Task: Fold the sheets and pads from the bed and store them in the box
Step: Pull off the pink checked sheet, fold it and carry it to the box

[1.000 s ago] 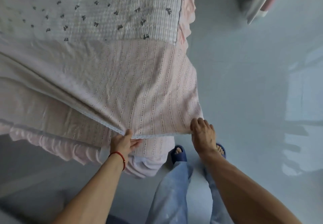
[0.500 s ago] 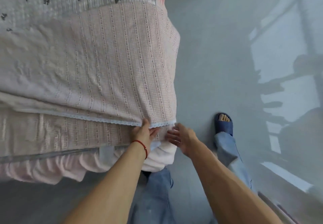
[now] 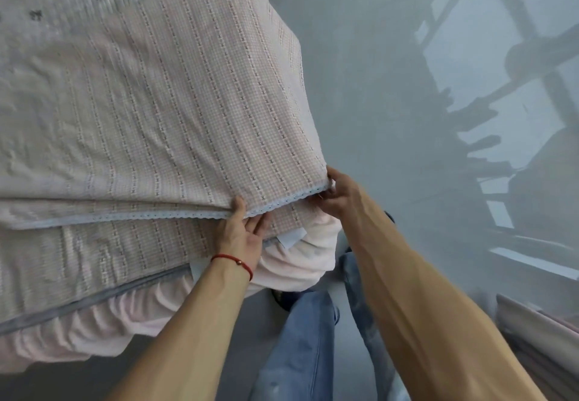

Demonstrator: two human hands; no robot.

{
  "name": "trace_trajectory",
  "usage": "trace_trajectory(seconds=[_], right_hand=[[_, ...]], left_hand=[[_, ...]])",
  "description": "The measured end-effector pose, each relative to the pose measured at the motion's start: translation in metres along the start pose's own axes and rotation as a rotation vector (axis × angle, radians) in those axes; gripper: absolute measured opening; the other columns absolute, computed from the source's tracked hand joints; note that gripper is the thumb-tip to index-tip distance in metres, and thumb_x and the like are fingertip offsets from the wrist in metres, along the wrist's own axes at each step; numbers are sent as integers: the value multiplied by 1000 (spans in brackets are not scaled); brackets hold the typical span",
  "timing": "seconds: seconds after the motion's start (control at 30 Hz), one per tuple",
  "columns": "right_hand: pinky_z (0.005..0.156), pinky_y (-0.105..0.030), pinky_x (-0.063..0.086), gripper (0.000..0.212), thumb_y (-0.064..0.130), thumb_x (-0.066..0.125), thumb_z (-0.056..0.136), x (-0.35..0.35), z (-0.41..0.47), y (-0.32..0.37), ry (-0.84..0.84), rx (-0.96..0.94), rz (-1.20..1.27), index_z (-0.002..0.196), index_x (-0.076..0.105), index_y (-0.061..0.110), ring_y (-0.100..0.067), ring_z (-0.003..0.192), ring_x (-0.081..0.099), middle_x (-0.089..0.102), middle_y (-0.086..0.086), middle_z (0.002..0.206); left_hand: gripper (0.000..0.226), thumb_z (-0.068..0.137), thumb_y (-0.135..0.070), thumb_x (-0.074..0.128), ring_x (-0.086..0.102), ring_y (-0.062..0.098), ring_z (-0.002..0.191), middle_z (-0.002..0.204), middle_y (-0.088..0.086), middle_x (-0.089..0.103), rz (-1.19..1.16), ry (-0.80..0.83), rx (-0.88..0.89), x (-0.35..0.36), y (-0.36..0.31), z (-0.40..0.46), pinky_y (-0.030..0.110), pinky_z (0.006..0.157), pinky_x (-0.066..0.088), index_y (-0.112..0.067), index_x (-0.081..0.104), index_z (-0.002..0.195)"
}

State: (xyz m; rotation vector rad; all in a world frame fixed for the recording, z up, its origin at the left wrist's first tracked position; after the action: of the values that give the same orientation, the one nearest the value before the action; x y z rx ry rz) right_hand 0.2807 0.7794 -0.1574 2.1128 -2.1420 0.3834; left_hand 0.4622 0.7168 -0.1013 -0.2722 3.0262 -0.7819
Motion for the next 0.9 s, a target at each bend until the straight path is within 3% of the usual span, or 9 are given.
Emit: trace_trajectory(seconds=[0.13,0.27,0.37,0.43,0.5,0.57,0.7,0.83,0.9], right_hand=[[63,-34,62,19,12,73,94,-34,-9,-3,-105,-237,-139,108,62,6,-20,87,68,68,-10,111],[86,-44,61,23,11,75,93,-54,-7,-17,-184,-291,-187,109,62,2,-24,85,69,69,-10,101],[83,-46,63,23,12,79,90,-50,-1,-20,-253,-252,-269,96,61,0,-25,80,69,69,-13,92],[67,-39,64,25,12,78,90,-47,-5,-18,-315,-253,-351,91,57,-2,-27,78,69,66,-15,92],[63,-38,58,33,15,72,92,-44,-16,-20,-477,-336,-608,114,57,-4,-31,85,66,63,-17,107],[93,-43,49,59,24,68,90,-36,-26,-33,-627,-640,-1043,141,45,6,-35,117,55,51,-16,137],[120,-48,32,56,15,65,89,28,-34,-106,-141,-1308,-1456,142,50,13,-32,143,37,40,-14,154],[129,-45,16,62,2,56,98,61,-15,-139,111,-1511,-1862,156,38,13,-31,158,15,24,-13,168],[129,-44,13,68,-1,60,97,59,-1,-135,139,-1430,-1887,158,35,13,-30,158,13,23,-11,169]], left_hand=[[34,99,-31,62,68,27,109,123,12,69,36,11,0,-19,8,-14,35,80,59,-8,62,124],[29,97,-26,65,73,23,103,118,12,74,57,3,3,-35,21,-20,35,81,62,-8,66,120],[34,96,-23,67,73,26,105,121,13,73,79,-22,-2,-37,23,-12,38,82,63,-7,64,126],[35,96,-21,67,73,28,104,120,16,72,67,-46,-28,-36,23,-9,38,79,63,-5,64,126],[33,96,-20,67,73,28,102,117,17,72,61,-55,-69,-36,22,-9,39,78,64,-4,64,124],[33,95,-20,68,72,28,100,113,19,73,64,-56,-125,-37,19,-9,40,81,63,-3,64,122],[18,95,-21,69,66,25,85,92,15,71,28,-69,-204,-42,-6,-14,40,88,55,-4,65,100],[42,95,-46,65,63,28,94,102,15,66,-146,-122,-64,-67,-63,3,43,79,54,-9,63,115],[52,95,-55,60,61,35,111,119,18,64,-280,-138,-28,-90,-90,26,53,97,51,-11,62,123]])
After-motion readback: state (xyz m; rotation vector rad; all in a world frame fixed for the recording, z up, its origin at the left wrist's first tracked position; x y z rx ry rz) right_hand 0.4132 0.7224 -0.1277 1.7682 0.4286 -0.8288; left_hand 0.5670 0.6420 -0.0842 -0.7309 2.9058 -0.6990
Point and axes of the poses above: each hand's wrist, its own z-axis towards the middle knuckle, its own x-axis out of the palm, y = z × x, the point moved 2 cm from there along z, towards the middle knuckle
